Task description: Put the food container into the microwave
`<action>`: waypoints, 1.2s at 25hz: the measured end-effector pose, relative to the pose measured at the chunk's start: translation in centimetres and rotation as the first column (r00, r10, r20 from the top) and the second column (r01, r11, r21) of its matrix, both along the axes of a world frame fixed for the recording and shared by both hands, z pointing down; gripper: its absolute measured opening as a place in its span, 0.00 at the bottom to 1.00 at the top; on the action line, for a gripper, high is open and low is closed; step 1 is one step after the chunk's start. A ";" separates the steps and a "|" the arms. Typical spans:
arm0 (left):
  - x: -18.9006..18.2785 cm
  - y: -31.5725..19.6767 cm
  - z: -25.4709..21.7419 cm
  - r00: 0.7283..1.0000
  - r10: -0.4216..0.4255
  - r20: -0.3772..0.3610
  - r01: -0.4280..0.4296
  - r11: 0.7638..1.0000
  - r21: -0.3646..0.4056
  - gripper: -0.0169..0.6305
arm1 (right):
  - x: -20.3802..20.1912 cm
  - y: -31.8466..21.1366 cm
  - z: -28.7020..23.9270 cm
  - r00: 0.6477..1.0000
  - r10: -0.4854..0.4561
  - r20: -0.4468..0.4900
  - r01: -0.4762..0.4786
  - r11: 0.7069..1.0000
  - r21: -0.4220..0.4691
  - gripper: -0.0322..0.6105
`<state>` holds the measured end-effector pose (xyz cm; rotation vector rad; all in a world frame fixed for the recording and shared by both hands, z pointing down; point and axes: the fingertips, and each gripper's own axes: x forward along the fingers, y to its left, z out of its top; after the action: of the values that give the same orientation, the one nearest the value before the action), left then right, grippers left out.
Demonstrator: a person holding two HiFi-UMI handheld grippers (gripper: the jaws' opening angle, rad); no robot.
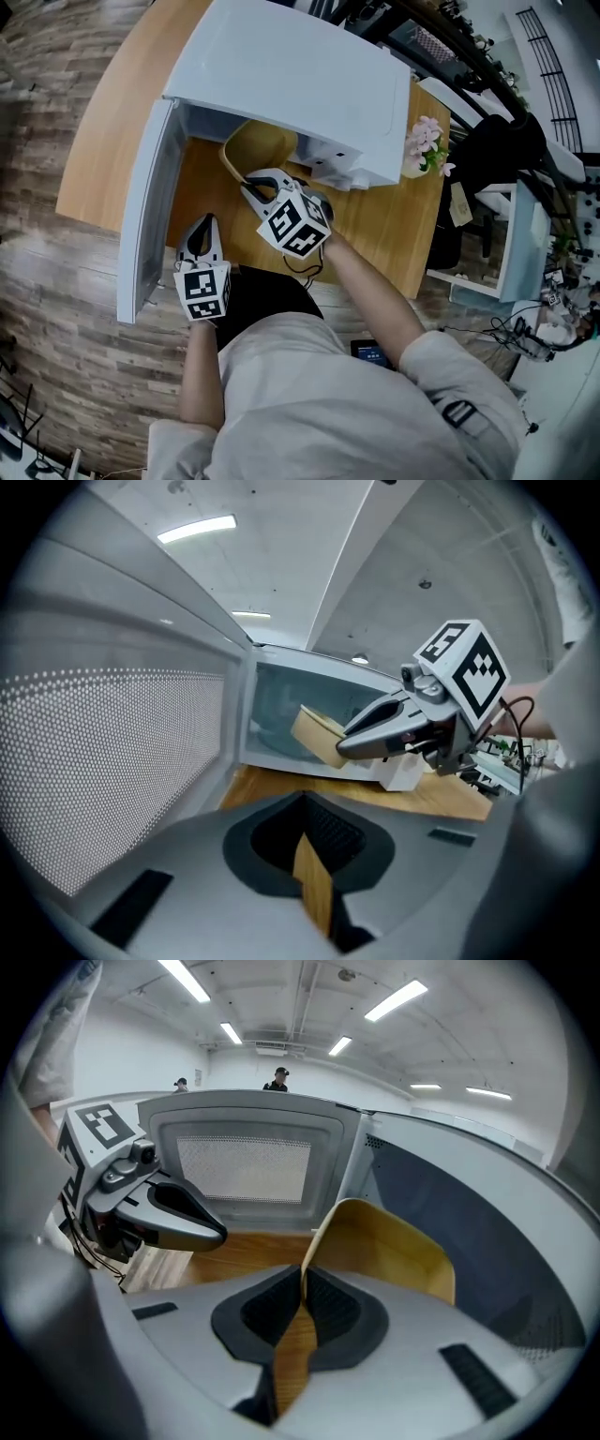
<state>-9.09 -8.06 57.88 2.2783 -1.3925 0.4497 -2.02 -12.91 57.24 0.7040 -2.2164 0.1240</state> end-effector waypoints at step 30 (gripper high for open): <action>-0.8 -3.0 1.4 0.995 -0.096 0.000 0.096 0.995 -0.023 0.04 | 0.5 -7.3 2.2 0.988 0.063 -0.140 -0.058 0.998 0.035 0.09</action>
<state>-9.86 -11.05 59.23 2.1819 -1.4807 0.4320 -1.49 -20.21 59.45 0.7734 -2.0668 0.0685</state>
